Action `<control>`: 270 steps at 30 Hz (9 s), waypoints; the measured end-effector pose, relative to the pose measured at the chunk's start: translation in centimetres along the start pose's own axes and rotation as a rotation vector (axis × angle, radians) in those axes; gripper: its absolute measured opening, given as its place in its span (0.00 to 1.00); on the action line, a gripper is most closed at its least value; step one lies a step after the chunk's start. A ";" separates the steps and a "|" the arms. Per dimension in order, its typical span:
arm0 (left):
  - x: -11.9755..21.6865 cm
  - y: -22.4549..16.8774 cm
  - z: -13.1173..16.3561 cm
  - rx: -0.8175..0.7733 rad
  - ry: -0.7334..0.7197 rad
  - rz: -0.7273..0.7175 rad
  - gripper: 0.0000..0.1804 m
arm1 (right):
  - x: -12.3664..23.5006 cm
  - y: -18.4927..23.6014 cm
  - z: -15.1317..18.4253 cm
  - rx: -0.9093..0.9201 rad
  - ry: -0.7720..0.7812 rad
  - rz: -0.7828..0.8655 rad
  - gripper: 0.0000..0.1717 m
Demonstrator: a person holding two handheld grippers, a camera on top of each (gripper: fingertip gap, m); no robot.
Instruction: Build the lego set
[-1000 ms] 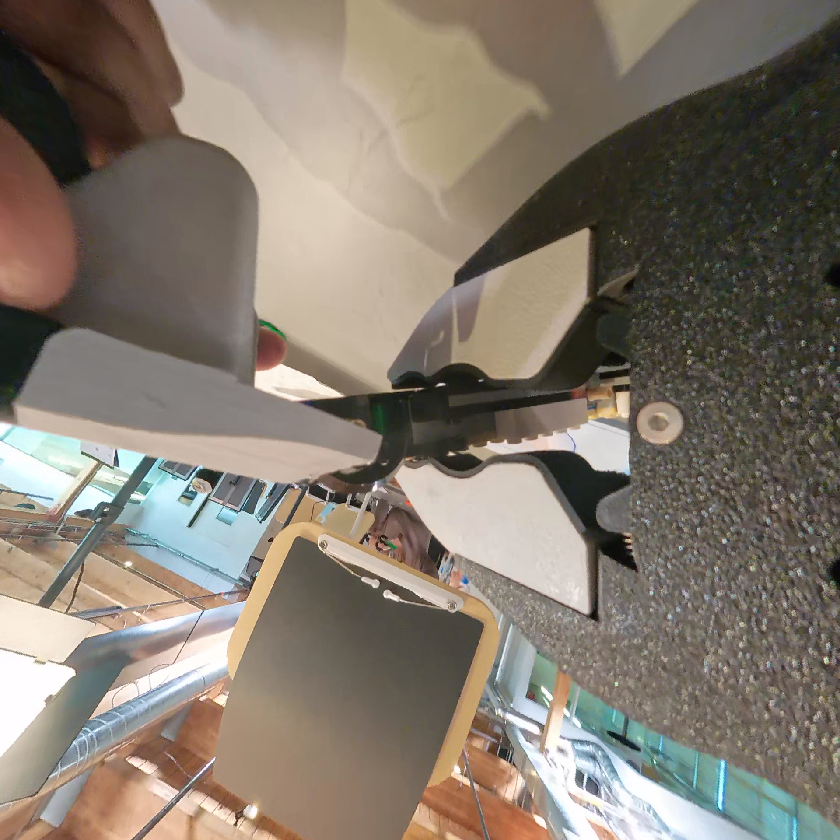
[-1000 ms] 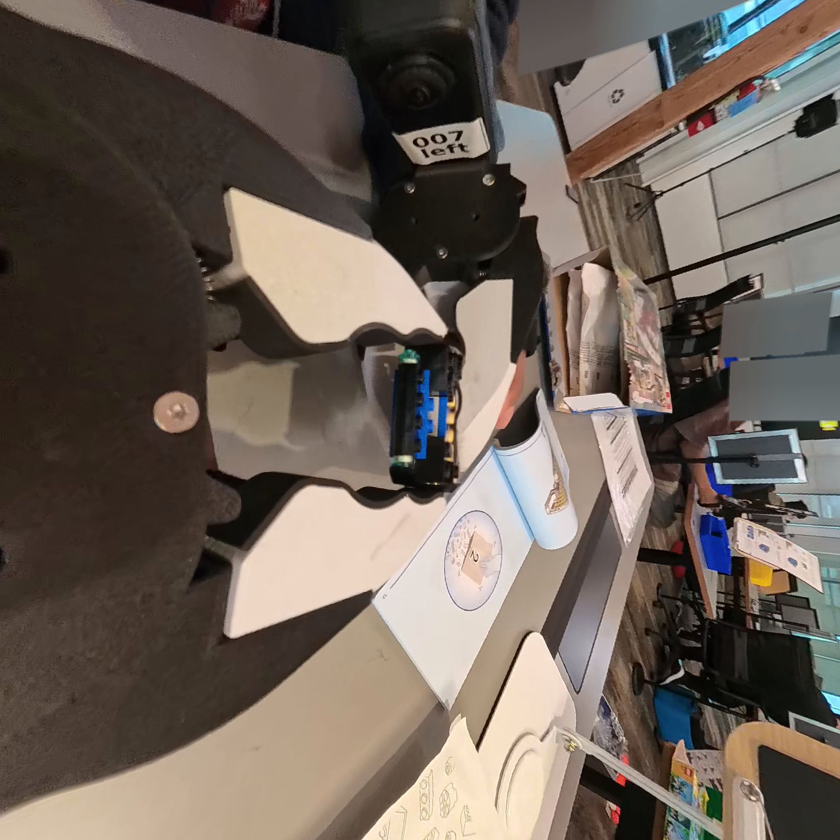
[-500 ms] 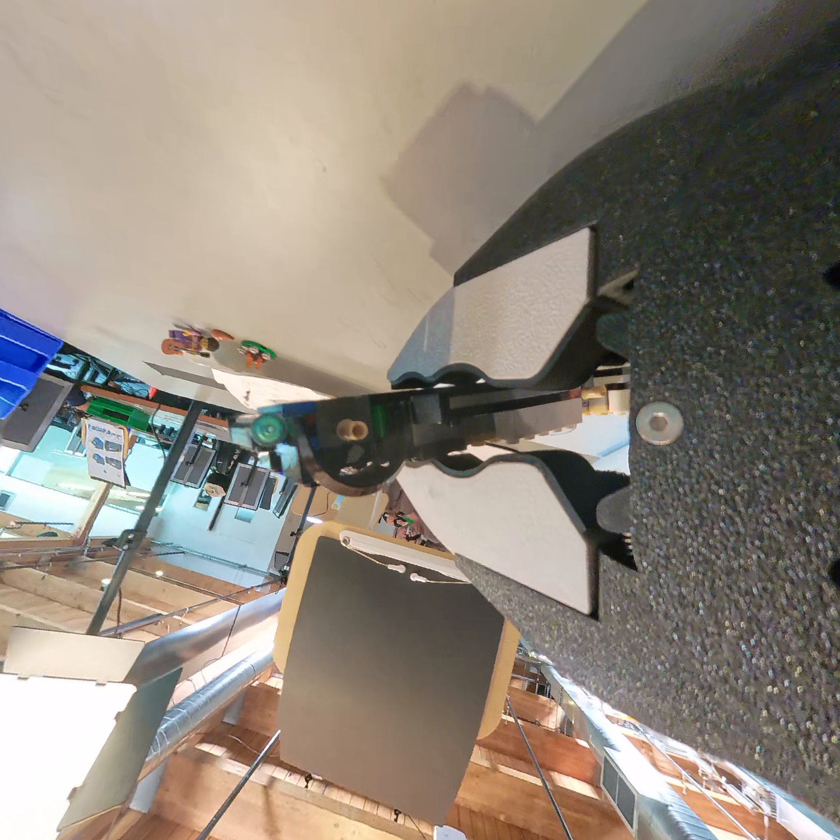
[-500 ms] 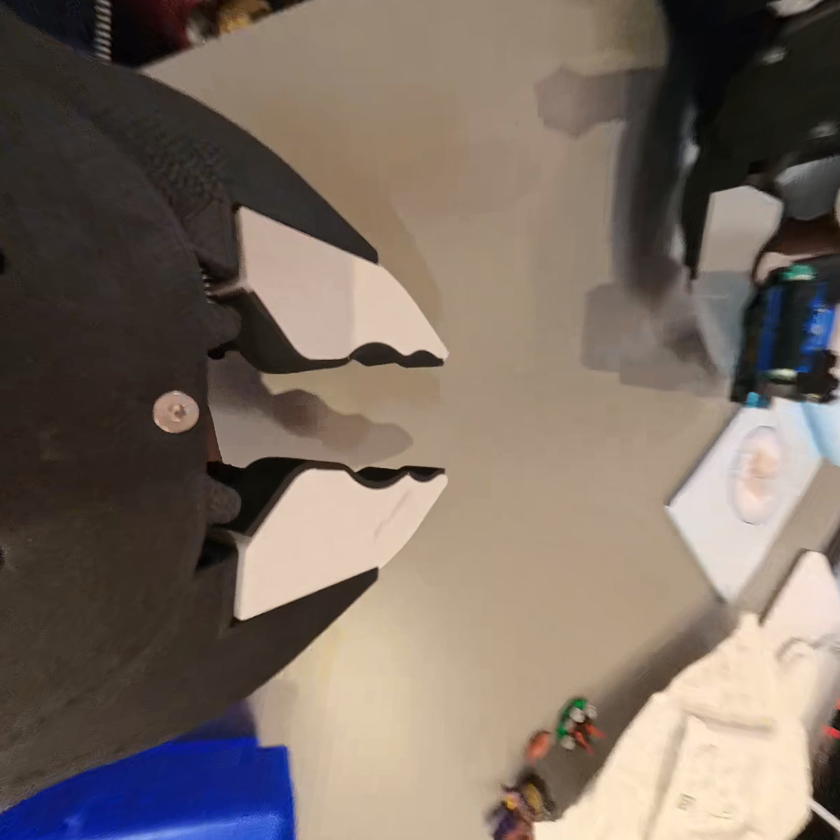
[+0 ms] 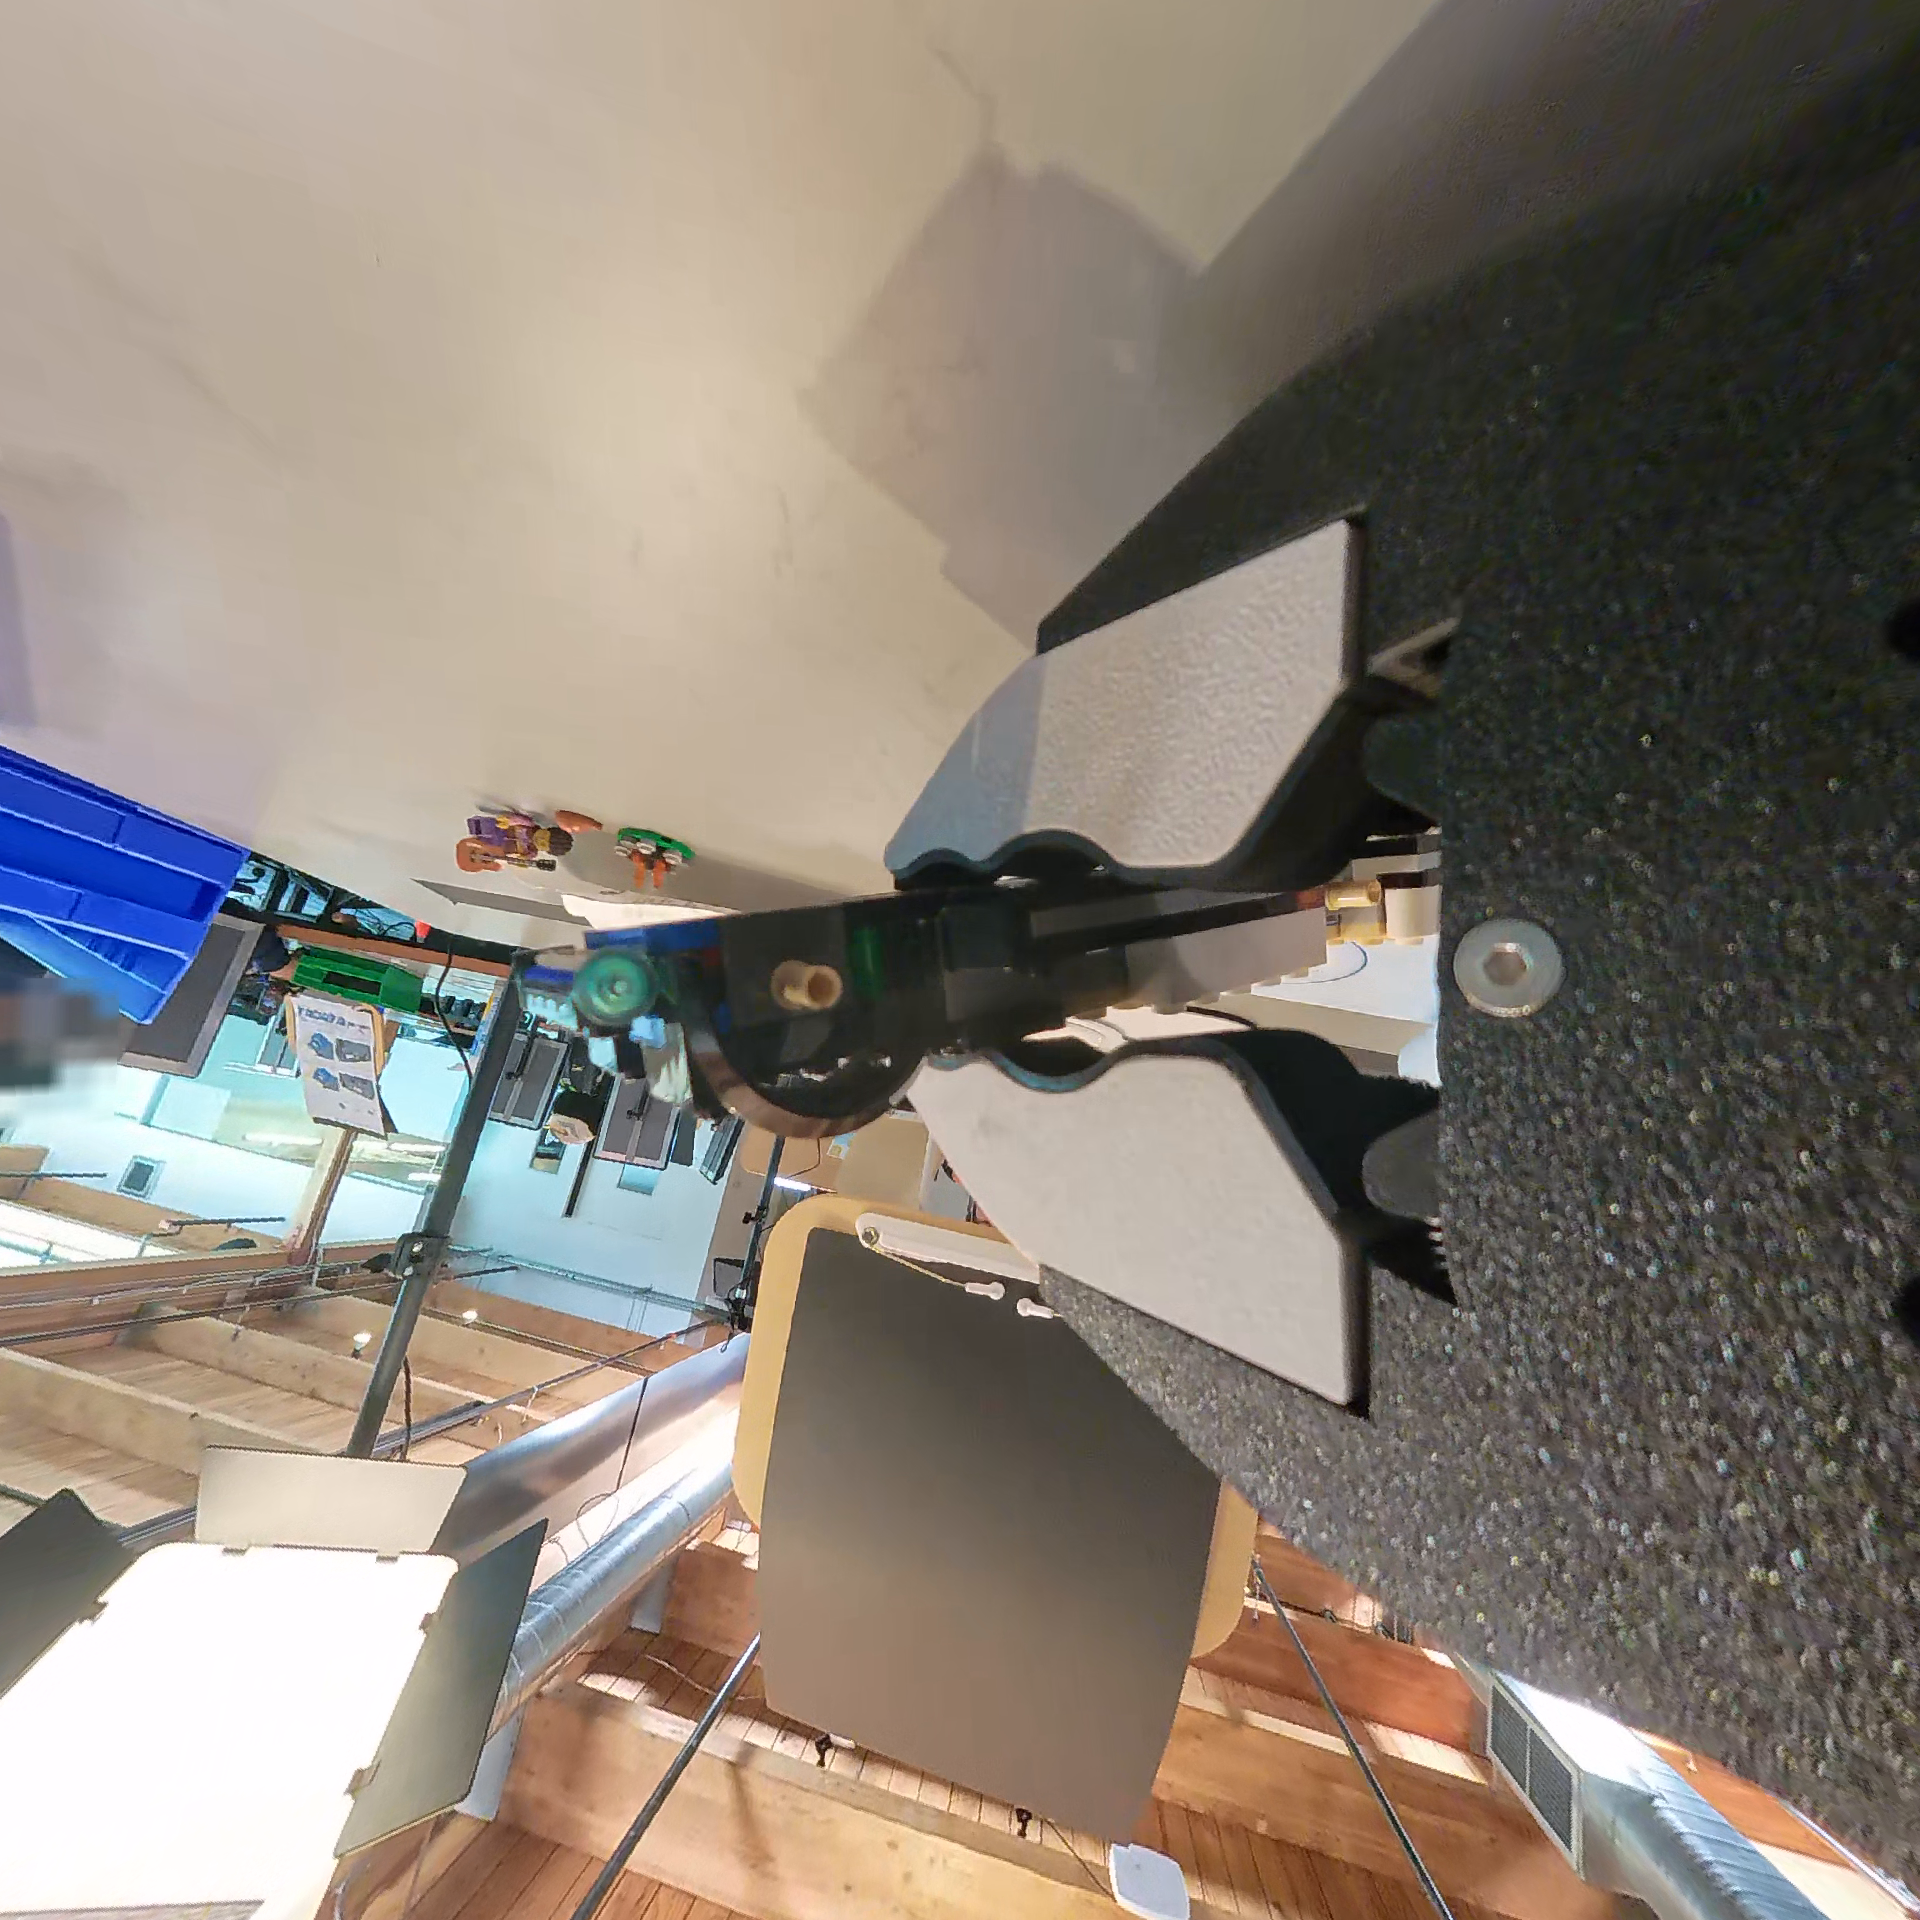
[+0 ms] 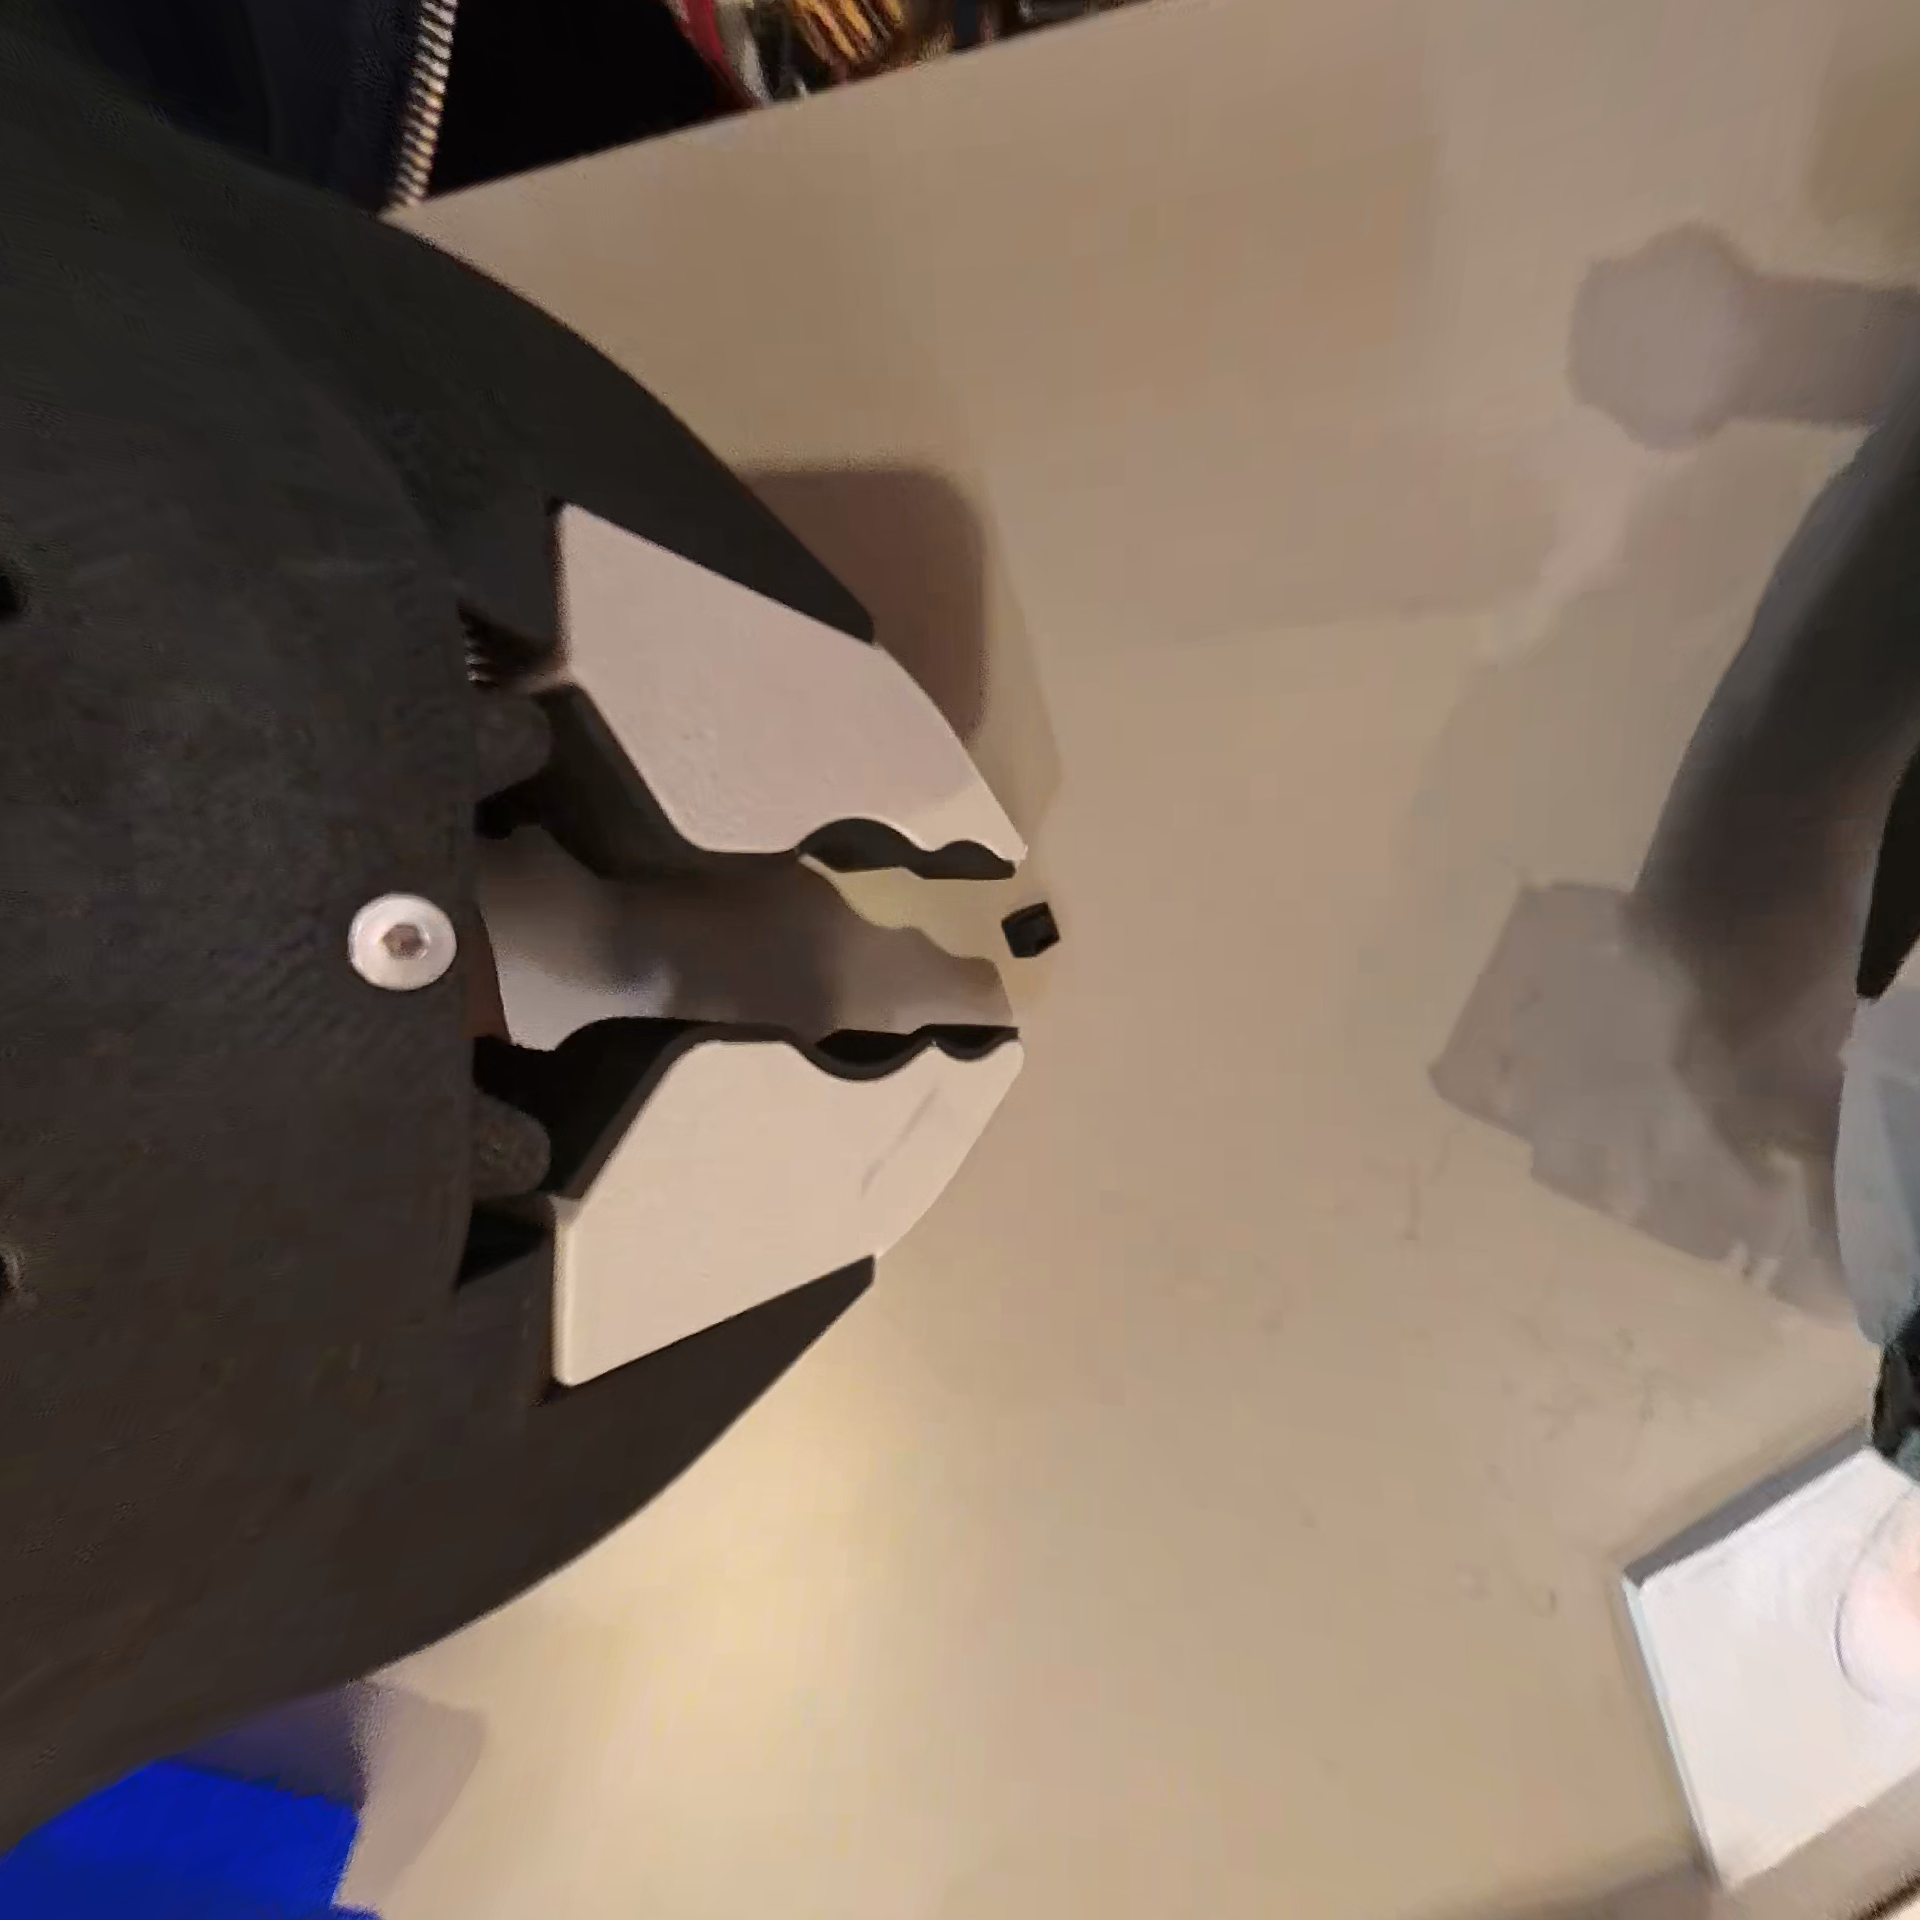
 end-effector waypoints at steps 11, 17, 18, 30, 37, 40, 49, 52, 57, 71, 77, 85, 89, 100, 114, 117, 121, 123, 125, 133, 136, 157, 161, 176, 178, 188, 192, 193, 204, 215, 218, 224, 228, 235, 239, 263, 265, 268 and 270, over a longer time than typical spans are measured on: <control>0.2 0.3 1.4 0.021 0.025 0.022 0.15 | -2.5 -2.6 -1.1 0.111 0.018 -0.104 0.04; 0.4 1.0 3.0 -0.022 0.089 -0.003 0.15 | -5.0 -5.8 -4.7 0.165 -0.042 -0.089 0.04; 0.4 1.3 3.5 -0.072 0.119 -0.019 0.15 | -5.3 -6.5 -5.7 0.178 -0.046 -0.082 0.04; -0.4 2.3 6.5 -0.206 0.179 -0.036 0.15 | -8.0 -8.1 -8.2 0.491 -0.160 0.007 0.04; -0.6 1.7 6.8 -0.149 0.176 -0.009 0.15 | -6.8 -7.2 -8.5 0.533 -0.264 0.025 0.09; -0.5 1.6 6.6 -0.132 0.163 -0.008 0.15 | -6.4 -7.6 -8.6 0.510 -0.272 0.036 0.11; -0.5 1.2 6.8 -0.085 0.158 0.018 0.15 | -6.1 -5.2 -7.5 0.440 -0.280 -0.180 0.12; -0.2 1.5 6.7 -0.084 0.152 0.006 0.15 | -6.3 -3.1 -7.8 0.455 -0.274 -0.242 0.11; 0.0 1.7 6.4 -0.078 0.126 0.012 0.15 | -7.3 -0.7 -8.0 0.436 -0.241 -0.292 0.13; 0.2 1.9 5.6 -0.088 0.101 0.025 0.15 | -7.9 1.8 -8.5 0.488 -0.235 -0.350 0.08; 0.4 1.7 5.8 -0.079 0.100 0.028 0.15 | -8.8 1.0 -8.7 0.329 -0.166 -0.331 0.10; 0.7 1.8 5.8 -0.054 0.105 0.031 0.15 | -9.0 1.1 -8.8 0.210 -0.100 -0.267 0.07; 0.8 1.9 5.8 -0.050 0.107 0.031 0.15 | -8.8 1.5 -8.6 0.257 -0.114 -0.298 0.04; 0.8 1.9 5.9 -0.037 0.111 0.033 0.15 | -9.0 1.4 -8.0 0.209 -0.093 -0.342 0.00; 0.7 1.8 6.0 -0.023 0.109 0.035 0.15 | -8.8 0.7 -6.8 0.200 -0.051 -0.339 0.00; 0.7 1.7 5.9 -0.026 0.110 0.036 0.15 | -8.7 0.8 -7.2 0.197 -0.070 -0.338 0.02; 0.8 1.8 5.9 -0.039 0.109 0.034 0.15 | -8.6 0.9 -7.8 0.190 -0.094 -0.331 0.04; 0.9 1.8 5.9 -0.041 0.110 0.034 0.15 | -8.7 1.0 -7.7 0.194 -0.091 -0.330 0.04; 0.8 1.7 5.9 -0.040 0.109 0.035 0.15 | -8.9 1.1 -7.7 0.195 -0.087 -0.326 0.04; 0.9 1.6 5.7 -0.043 0.105 0.044 0.15 | -9.4 1.3 -7.8 0.203 -0.071 -0.302 0.02; 0.8 1.5 5.7 -0.044 0.105 0.044 0.15 | -9.4 1.3 -7.8 0.205 -0.070 -0.302 0.02; 0.7 1.5 5.6 -0.042 0.103 0.046 0.15 | -9.5 0.5 -8.1 0.079 -0.053 -0.292 0.07; 0.8 1.5 5.6 -0.044 0.104 0.045 0.15 | -9.5 0.6 -8.4 0.003 -0.056 -0.292 0.07; 1.0 1.5 5.5 -0.042 0.101 0.047 0.15 | -10.3 1.1 -8.1 0.053 -0.031 -0.263 0.04; 0.8 1.5 5.4 -0.043 0.100 0.046 0.15 | -10.4 1.2 -8.2 0.076 -0.033 -0.259 0.03; 0.6 1.6 5.4 -0.050 0.100 0.043 0.15 | -10.3 1.9 -8.2 0.274 -0.026 -0.233 0.02; 0.8 1.7 5.2 -0.053 0.098 0.040 0.15 | -9.7 1.3 -8.4 0.340 -0.010 -0.195 0.00; 0.8 1.7 5.2 -0.052 0.098 0.039 0.15 | -9.5 1.1 -8.5 0.357 -0.004 -0.188 0.00; 1.0 2.3 5.7 -0.042 0.110 0.020 0.15 | -9.1 0.9 -8.2 -0.009 0.015 -0.123 0.09; 1.1 1.7 5.6 -0.009 0.098 0.033 0.15 | -8.8 1.6 -7.9 -0.320 -0.058 0.044 0.08; 1.1 1.8 5.4 -0.010 0.095 0.031 0.15 | -9.0 1.7 -7.9 -0.301 -0.040 0.055 0.07; 1.2 1.8 5.4 -0.007 0.097 0.028 0.15 | -9.5 1.9 -8.1 -0.261 -0.014 0.059 0.04; 1.2 1.8 5.4 -0.006 0.095 0.029 0.15 | -9.7 2.4 -8.0 -0.188 0.031 0.067 0.04; 1.3 1.9 5.2 -0.008 0.093 0.025 0.15 | -9.9 2.8 -8.1 -0.155 0.031 0.071 0.05; 1.2 2.0 5.1 -0.005 0.092 0.021 0.15 | -9.4 2.4 -8.1 -0.181 0.023 0.097 0.05; 0.9 2.2 5.2 -0.004 0.094 0.019 0.15 | -8.4 2.5 -8.1 0.343 0.158 0.127 0.02; 1.0 2.2 5.3 -0.005 0.097 0.020 0.15 | -8.5 2.6 -7.8 0.295 0.161 0.101 0.04; 0.9 2.3 5.4 -0.003 0.099 0.017 0.15 | -8.8 1.9 -7.4 0.091 0.133 0.100 0.08; 1.0 2.3 5.4 -0.002 0.102 0.016 0.16 | -9.1 1.6 -7.3 -0.027 0.099 0.103 0.10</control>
Point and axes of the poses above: each gripper's, where its closed fingertips meet, x back along the fingers, z out of its underside, y = z × x across the jaws, the point moved 3 cm from there along x, back along the fingers, and after that the axes turned 7 degrees about -y, right-handed, at the moved point
